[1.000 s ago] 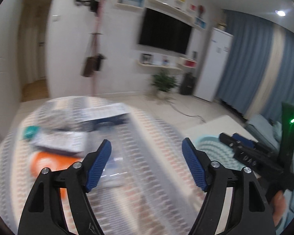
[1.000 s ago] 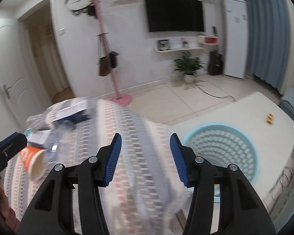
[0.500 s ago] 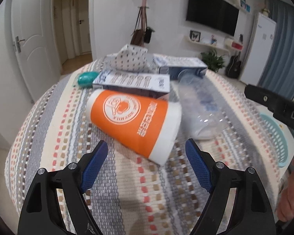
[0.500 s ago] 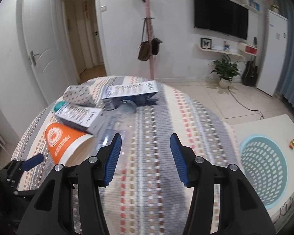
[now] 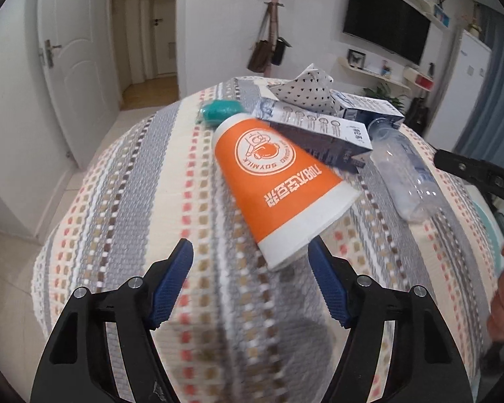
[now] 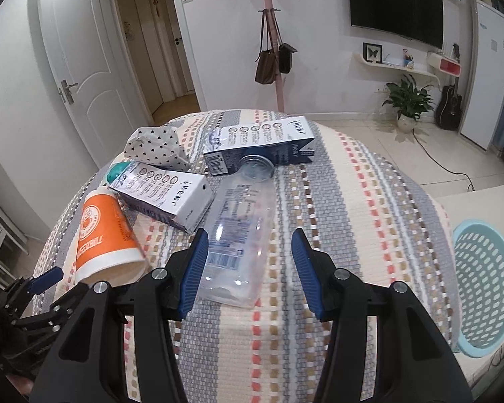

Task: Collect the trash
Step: 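Move both tools back to the table toward the orange cup and clear bottle, then grasp the clear plastic bottle with the right tool while the left grasps the orange cup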

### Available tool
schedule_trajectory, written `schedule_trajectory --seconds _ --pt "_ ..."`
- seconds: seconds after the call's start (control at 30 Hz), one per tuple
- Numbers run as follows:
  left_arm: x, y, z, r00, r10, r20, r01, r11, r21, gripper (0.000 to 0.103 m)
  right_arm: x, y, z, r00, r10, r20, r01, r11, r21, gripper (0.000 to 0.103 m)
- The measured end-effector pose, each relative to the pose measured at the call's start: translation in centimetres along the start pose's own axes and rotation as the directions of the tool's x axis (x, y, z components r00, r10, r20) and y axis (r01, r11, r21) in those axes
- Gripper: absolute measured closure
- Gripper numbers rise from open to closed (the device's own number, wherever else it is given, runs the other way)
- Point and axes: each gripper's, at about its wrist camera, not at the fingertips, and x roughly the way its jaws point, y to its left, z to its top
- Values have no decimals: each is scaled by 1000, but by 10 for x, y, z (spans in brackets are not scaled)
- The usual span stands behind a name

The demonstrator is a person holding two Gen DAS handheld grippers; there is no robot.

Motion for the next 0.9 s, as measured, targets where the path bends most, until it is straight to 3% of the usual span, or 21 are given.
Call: schedule_trajectory --seconds 0.17,0.3,0.37,0.57,0.83,0.9 --pt "-19 19 -2 983 -182 17 183 983 -33 27 4 7 2 1000 0 -2 0 1000 -13 44" --pt "-12 41 13 966 -255 44 259 945 -202 22 10 10 6 1000 -5 -3 5 1000 -3 40" --pt "2 49 20 966 -254 39 255 923 -289 22 13 10 7 1000 -12 -1 12 1000 4 38" --pt "32 41 35 969 -247 10 234 905 -354 24 29 11 11 999 -23 -25 23 1000 14 37" --pt "46 13 51 978 -209 -14 193 927 -321 27 56 11 13 994 -77 -76 78 997 15 37" --pt "48 7 54 979 -205 -22 188 933 -306 35 61 9 11 993 -74 -91 76 997 18 37"
